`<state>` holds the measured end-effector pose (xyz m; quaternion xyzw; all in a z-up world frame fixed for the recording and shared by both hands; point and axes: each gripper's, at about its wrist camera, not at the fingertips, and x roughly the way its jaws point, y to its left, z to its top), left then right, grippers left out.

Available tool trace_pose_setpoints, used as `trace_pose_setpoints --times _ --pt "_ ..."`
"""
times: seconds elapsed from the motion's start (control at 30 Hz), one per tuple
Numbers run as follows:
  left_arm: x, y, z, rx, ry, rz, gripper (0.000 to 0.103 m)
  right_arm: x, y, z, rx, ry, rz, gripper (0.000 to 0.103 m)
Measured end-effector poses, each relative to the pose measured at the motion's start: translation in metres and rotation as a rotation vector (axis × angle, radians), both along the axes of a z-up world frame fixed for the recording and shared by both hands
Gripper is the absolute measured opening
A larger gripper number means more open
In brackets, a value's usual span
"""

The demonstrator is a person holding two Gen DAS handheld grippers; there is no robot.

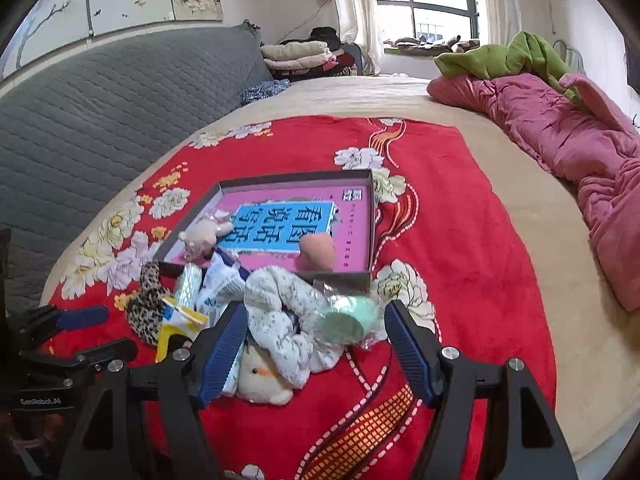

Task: Organize soft objects
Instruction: 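Grasp the yellow wet-wipes pack with the left tool while the right tool grasps the bagged mint-green roll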

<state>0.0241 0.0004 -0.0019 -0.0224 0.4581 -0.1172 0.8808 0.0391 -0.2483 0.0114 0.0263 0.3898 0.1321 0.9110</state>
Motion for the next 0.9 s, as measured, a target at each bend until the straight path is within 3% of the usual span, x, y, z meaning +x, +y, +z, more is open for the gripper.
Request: trace_pose_setpoints --times 0.53,0.9 --pt "0.004 -0.013 -0.033 -0.002 0.083 -0.03 0.076 -0.001 0.0 -0.02 0.029 0.036 0.024 0.071" --pt "0.007 -0.026 -0.052 0.044 0.122 -0.051 0.076 0.0 -0.005 -0.03 0.036 0.035 0.032 0.071"
